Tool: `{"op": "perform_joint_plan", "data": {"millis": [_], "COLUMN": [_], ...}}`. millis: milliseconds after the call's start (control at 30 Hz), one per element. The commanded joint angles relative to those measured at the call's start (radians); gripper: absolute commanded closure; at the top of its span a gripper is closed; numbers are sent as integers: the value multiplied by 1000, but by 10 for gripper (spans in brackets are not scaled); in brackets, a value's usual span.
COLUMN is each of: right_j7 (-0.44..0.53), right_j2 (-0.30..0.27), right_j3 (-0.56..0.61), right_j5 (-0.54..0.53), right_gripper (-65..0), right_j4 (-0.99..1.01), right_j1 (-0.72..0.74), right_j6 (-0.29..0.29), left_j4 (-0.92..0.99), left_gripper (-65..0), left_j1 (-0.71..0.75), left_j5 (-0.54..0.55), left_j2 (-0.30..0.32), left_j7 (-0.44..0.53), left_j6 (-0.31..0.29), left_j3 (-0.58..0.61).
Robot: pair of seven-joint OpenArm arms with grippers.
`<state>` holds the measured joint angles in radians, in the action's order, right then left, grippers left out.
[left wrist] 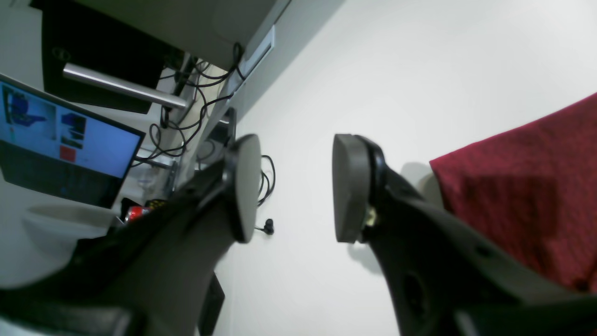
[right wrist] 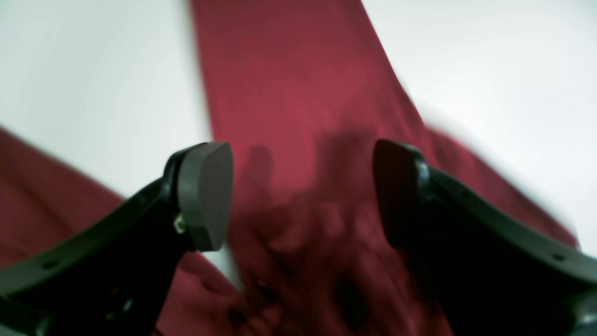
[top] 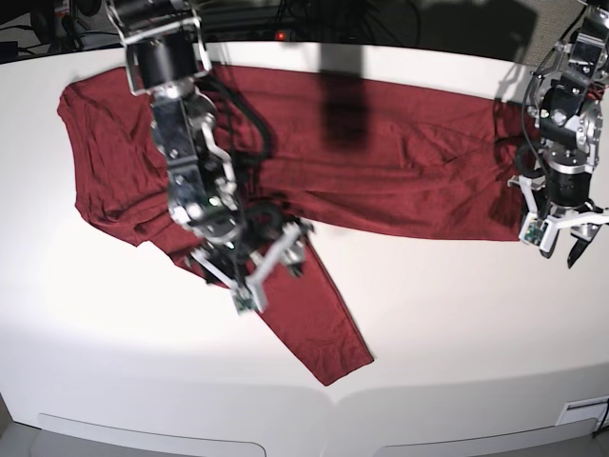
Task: Fold the T-shirt properly
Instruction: 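Move the right gripper to the trailing sleeve cuff and grasp it, then lift the sleeve with the right gripper and lay it across the shirt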
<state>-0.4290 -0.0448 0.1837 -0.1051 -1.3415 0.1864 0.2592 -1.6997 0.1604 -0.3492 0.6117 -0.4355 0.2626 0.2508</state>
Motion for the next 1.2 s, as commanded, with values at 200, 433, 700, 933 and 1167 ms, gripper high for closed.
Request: {"op": "perform_joint_plan", "data": {"millis": [200, 433, 700, 933, 1167], "right_j7": [171, 205, 245, 273, 273], "right_j2": [109, 109, 109, 111, 134], "right_j3": [-1, -1, -1, -1, -1], "right_j5": [212, 214, 182, 230, 233], "right_gripper": [-458, -458, -458, -458, -458], "right_j4": [354, 657, 686, 833, 871], "right_j1": [227, 459, 509, 509, 465], "right_j6": [-37, -109, -112, -136, -135], "left_j4": [-15, -15, -15, -15, -15], "left_gripper": [-249, -249, -249, -249, -249], "left_j1": [-11, -11, -11, -11, -11], "left_j5": [-16, -16, -16, -15, -16], "left_j2": [15, 15, 15, 15, 15], "left_j7": [1, -3, -9, -17, -17], "left_j6": [23, 23, 23, 23, 23], "left_j3": [-8, -8, -8, -8, -8]}}
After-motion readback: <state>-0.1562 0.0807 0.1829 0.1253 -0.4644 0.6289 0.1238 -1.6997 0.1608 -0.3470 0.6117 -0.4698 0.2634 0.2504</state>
